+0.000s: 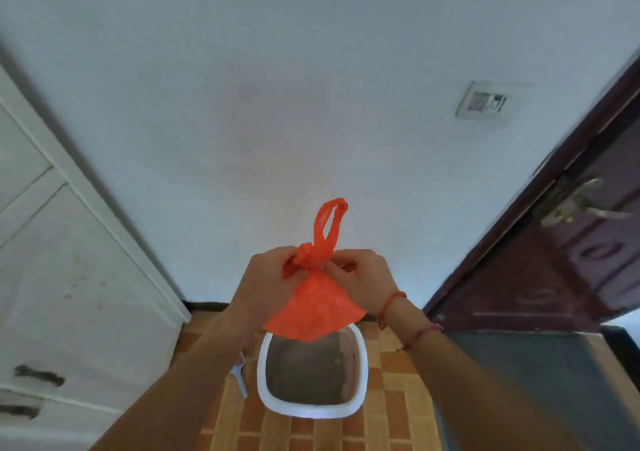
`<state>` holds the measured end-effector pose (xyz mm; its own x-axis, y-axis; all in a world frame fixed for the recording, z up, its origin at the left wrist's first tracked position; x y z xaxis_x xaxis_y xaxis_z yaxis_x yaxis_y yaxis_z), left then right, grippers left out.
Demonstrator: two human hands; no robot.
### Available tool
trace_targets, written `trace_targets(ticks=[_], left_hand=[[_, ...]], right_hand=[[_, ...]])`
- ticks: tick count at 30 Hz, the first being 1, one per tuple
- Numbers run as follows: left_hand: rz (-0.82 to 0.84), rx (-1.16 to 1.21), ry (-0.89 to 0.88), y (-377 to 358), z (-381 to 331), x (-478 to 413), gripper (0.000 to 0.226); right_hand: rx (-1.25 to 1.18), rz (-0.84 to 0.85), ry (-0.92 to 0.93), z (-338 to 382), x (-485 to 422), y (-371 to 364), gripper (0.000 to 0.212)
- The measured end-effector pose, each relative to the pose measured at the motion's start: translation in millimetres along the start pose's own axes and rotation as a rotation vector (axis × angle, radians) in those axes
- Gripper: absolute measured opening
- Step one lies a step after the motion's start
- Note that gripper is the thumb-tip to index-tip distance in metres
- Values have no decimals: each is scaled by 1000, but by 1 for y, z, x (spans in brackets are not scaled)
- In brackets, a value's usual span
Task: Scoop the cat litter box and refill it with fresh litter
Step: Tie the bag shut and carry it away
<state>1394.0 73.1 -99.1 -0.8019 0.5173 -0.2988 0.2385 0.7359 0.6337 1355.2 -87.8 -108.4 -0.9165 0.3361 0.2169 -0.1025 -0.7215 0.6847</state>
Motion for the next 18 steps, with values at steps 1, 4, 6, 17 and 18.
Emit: trace_targets(ticks=[1,4,6,17,18], left_hand=[[22,22,-28,-6,-7,-3,19],[102,59,-122,-27,-30,-10,22],[164,84,-177,-43,-47,-12,25],[501,263,-516,-155,-183,38,28],[526,280,-548,-166,-197,47,27]], right_hand=[[-2,-19,-25,-6,5,8,20],[2,-98,-98,-27,25,32,19],[23,-165,-146,-41,45,49,19],[35,-466,-444,-144,216,127,26],[31,-493,-480,-155,235,133,27]])
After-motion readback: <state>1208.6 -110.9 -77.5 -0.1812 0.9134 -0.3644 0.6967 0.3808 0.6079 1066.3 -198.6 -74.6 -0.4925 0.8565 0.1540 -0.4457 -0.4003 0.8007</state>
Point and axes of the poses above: each hand's wrist, its own x-axis away from the middle knuckle, its own y-axis out of the back of the hand, z = x × y, the point moved 7 cm from there along -x, towards the middle knuckle, and after that the axes turned 15 degrees about -y, right-handed, at the moved point
